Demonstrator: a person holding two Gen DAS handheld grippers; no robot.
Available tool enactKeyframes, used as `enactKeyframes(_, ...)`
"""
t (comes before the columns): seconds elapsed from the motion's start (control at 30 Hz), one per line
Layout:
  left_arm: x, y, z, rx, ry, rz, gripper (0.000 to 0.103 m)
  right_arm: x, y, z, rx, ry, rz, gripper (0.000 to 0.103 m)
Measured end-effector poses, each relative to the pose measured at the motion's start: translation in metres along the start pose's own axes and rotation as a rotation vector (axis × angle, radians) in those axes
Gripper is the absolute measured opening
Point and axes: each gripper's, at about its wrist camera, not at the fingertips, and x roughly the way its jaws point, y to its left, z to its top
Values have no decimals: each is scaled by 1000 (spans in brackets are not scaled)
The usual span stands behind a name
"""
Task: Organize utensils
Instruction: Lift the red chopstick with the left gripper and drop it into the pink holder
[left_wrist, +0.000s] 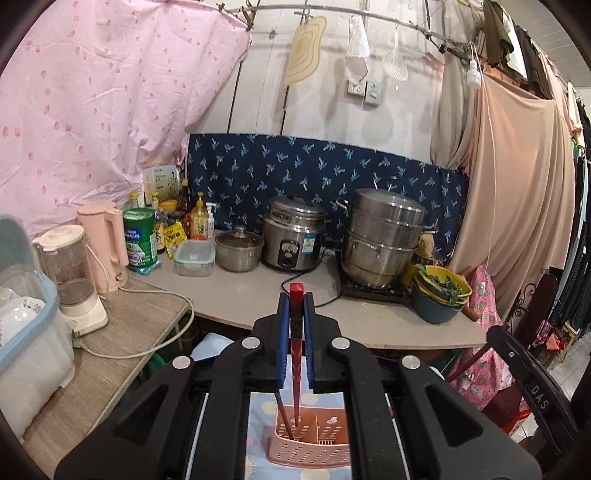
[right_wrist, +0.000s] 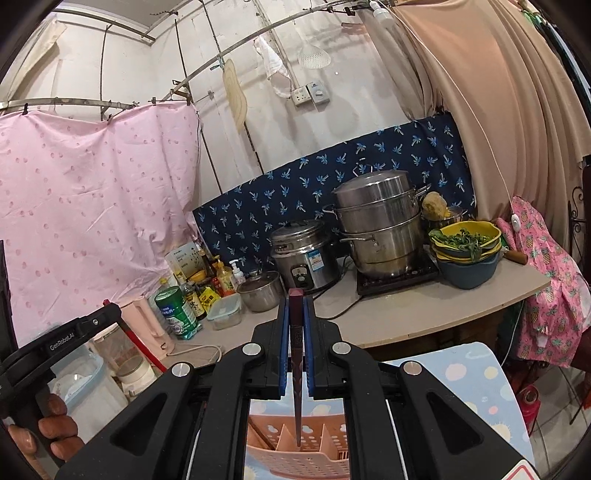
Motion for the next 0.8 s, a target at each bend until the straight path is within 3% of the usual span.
enactKeyframes(0.4, 59, 6, -60, 33, 155, 15, 7, 57, -17, -58, 12, 163, -8, 7)
enactKeyframes(0.57, 58, 8, -68, 41, 159, 34, 9, 56, -18, -64, 10, 169, -15, 16)
enactKeyframes(0.6, 58, 8, -68, 43, 159, 38, 10, 53, -18, -63, 8, 163, -17, 20)
enactKeyframes(0.67, 54, 10, -69, 33, 158, 45, 30, 48, -17, -61, 1, 148, -21, 28)
enactKeyframes(0.8, 43, 13, -71, 36, 143, 67, 47, 32, -12, -59, -21, 131, -20, 36)
